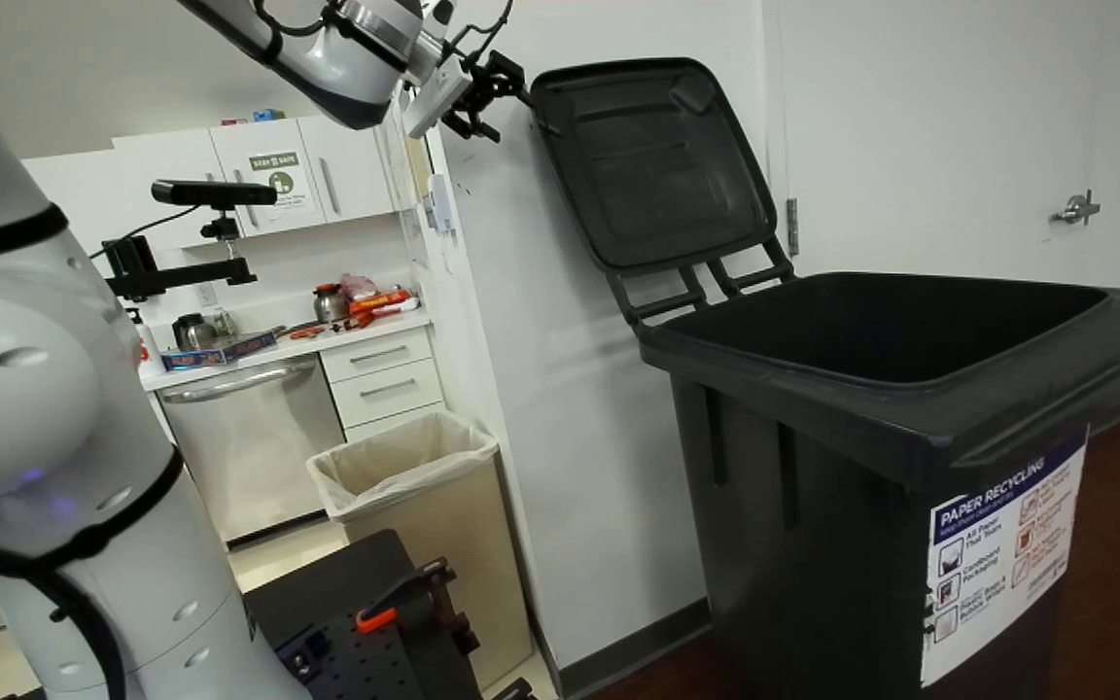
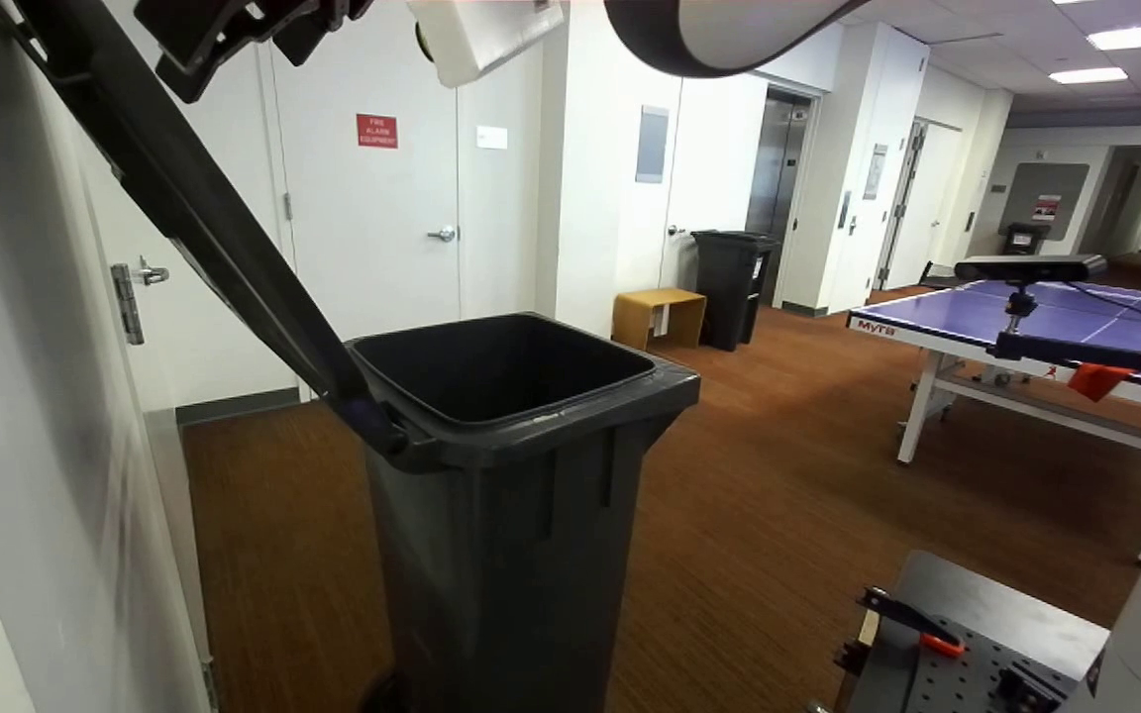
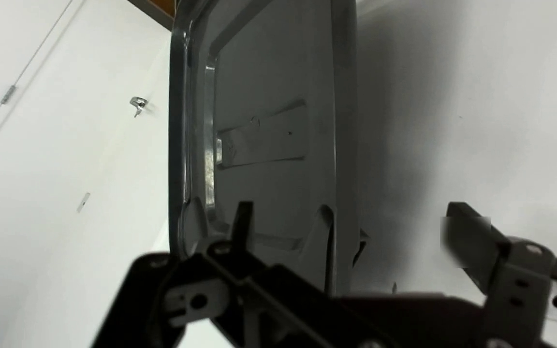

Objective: Close the lid of the black bin.

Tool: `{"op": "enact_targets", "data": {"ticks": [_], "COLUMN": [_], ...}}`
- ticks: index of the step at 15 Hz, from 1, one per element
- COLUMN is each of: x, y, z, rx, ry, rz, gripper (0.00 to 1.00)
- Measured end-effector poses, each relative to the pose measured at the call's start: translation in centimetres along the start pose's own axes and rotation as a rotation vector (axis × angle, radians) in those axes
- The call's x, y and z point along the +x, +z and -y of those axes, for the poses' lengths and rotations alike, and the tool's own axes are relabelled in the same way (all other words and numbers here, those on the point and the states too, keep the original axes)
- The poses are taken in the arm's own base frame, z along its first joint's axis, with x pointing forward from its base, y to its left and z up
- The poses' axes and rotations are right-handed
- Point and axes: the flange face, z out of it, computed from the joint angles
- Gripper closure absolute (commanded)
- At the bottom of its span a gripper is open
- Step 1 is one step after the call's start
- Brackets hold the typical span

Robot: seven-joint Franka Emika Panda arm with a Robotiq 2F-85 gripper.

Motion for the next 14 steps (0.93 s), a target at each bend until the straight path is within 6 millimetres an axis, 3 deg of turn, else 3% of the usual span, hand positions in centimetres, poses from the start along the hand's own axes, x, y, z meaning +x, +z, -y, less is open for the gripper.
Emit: {"op": "enact_targets", "data": {"ticks": [8, 9, 10, 14], "x": [-0.1, -0.1, -0.1, 0.3], "y": [5.4, 6.0, 6.5, 7.9], "z": [0.8, 0.8, 0.9, 1.3], "rx": [-0.005, -0.003, -0.001, 0.010], "ry": [0.007, 0.006, 0.006, -0.006], "rz": [-0.014, -0.014, -0.015, -0.025], "gripper": [0.00, 0.25, 0.26, 0.58]}}
